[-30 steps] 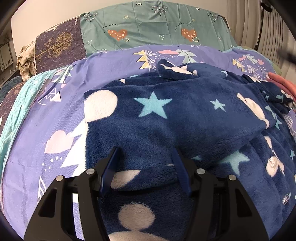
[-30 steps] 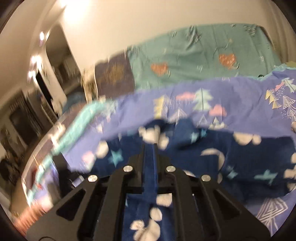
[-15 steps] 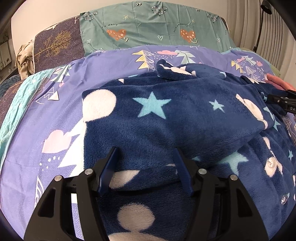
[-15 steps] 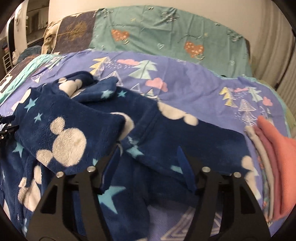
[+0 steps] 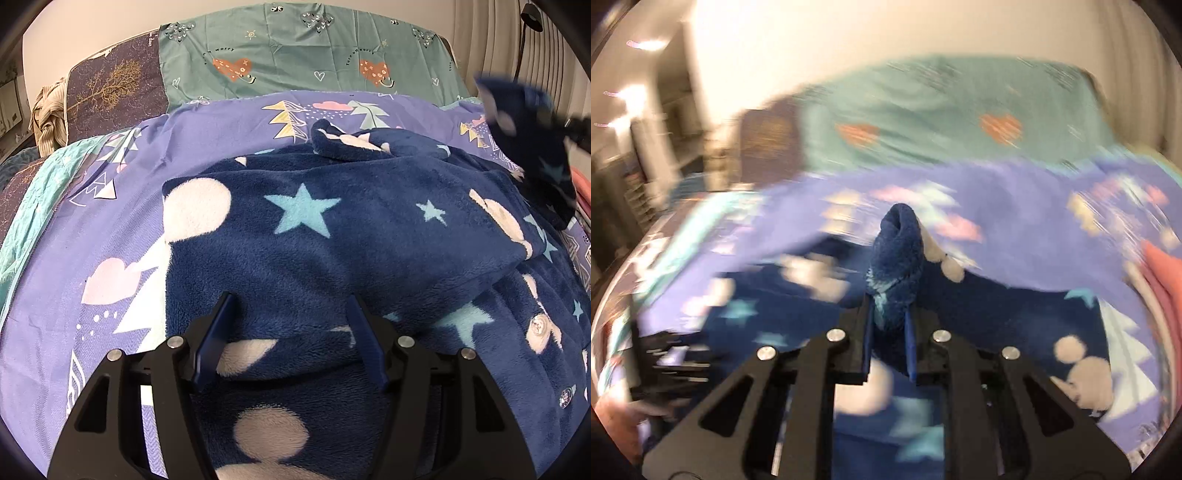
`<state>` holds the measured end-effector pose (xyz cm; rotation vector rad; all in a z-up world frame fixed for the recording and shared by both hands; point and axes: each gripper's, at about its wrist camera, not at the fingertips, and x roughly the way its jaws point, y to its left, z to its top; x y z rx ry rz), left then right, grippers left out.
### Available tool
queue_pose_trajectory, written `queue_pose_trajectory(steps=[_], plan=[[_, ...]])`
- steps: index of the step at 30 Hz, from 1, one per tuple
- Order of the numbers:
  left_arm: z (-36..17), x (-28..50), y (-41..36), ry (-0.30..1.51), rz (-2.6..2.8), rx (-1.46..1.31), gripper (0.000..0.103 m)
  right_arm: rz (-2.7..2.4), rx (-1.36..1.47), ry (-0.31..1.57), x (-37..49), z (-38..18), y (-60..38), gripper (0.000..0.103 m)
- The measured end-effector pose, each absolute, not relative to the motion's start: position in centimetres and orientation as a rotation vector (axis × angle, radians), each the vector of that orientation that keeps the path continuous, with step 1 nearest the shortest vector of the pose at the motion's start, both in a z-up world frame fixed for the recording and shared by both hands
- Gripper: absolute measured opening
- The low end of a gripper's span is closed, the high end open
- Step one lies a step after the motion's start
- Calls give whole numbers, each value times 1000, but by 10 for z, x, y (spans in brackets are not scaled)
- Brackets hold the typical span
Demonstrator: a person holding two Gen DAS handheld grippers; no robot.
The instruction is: Fold small clothes
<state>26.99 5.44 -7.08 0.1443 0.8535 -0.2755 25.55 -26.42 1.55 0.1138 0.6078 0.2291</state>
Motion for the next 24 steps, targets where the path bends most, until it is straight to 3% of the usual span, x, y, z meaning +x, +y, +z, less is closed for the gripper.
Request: queue_pose_trajectory(steps=[3, 7, 12, 19, 23, 24], plan=[[-64, 269, 61, 842, -304, 90, 64, 396, 50, 620, 247, 10, -203, 21], [-41, 264, 72, 843, -463, -121, 59, 457, 9, 804, 257, -47, -163, 29], [-27, 269, 47, 892, -675, -253, 59, 475, 90, 846, 245, -63, -180, 35], [-61, 300, -9, 1075, -713, -318, 66, 382, 5, 817, 212, -56, -211, 44], [-72, 312, -26, 1100, -672, -317, 67, 206, 45, 841, 205, -70, -243, 59], [-71, 312, -27, 1090, -666, -308, 56, 183, 68, 845, 205, -72, -249, 58]])
